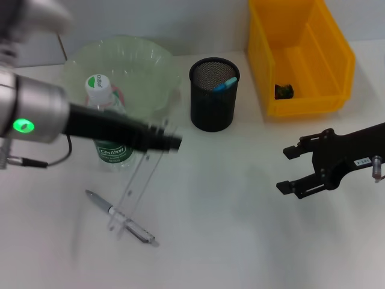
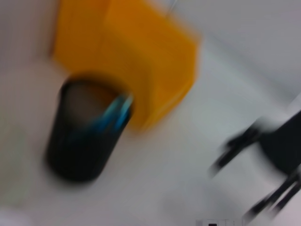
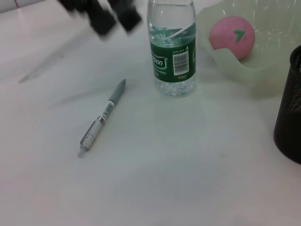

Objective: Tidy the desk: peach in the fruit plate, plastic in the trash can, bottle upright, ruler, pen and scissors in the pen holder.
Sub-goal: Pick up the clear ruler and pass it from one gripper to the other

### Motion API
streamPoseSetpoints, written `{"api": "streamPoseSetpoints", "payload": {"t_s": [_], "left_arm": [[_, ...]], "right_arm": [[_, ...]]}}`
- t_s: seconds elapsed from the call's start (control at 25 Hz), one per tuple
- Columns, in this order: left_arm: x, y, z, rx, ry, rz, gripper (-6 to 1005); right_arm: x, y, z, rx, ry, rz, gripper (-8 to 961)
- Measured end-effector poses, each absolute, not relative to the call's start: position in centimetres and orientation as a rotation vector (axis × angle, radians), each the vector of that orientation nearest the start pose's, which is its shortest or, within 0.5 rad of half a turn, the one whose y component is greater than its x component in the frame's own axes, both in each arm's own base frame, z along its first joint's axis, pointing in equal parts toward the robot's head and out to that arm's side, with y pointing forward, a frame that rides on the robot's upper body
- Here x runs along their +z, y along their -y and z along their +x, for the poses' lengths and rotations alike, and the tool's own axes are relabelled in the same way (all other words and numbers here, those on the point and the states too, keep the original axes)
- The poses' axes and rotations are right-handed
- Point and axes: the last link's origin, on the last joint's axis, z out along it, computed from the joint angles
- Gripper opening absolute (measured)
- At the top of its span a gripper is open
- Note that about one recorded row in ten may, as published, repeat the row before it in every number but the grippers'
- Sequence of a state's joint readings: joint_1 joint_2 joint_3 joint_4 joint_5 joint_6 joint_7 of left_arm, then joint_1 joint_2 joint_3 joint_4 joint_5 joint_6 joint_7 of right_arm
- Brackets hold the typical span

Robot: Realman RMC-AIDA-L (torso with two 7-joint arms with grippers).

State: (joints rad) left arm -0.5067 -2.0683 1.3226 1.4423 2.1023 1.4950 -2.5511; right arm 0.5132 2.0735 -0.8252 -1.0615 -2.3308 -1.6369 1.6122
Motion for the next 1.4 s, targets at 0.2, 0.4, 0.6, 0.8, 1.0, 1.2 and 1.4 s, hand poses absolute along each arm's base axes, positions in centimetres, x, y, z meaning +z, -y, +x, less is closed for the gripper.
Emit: {"api": "streamPoseSetpoints", "payload": {"t_s": [0.2, 0.4, 0.6, 0.8, 1.0, 1.2, 1.4], "left_arm": [[3.7, -32.9, -12.4, -0.695, 0.978, -2.795, 401], [4.4, -32.3, -12.2, -1.12, 0.89, -2.761, 403], [2.8, -32.8, -14.0, -1.416, 0.826, -2.636, 405], [0.9, -33.3, -15.8, -1.56, 0.708, -2.455, 407], [-1.1, -33.8, -17.0, -1.592, 0.641, -2.263, 410], [-3.4, -33.6, -17.5, -1.509, 0.547, -2.108, 412], [-5.6, -32.5, -17.6, -1.419, 0.487, -2.039, 414]], "right_arm": [[3.8, -33.4, 25.9, 0.08, -0.515, -2.857, 823], [3.9, -33.5, 26.1, 0.085, -0.521, -2.842, 822], [4.2, -33.4, 26.5, 0.097, -0.535, -2.823, 822], [4.2, -33.3, 26.6, 0.098, -0.536, -2.82, 822], [4.2, -33.4, 26.4, 0.123, -0.531, -2.818, 822], [4.3, -33.3, 26.0, 0.171, -0.515, -2.821, 822], [4.3, -33.1, 25.8, 0.233, -0.484, -2.817, 822]]}}
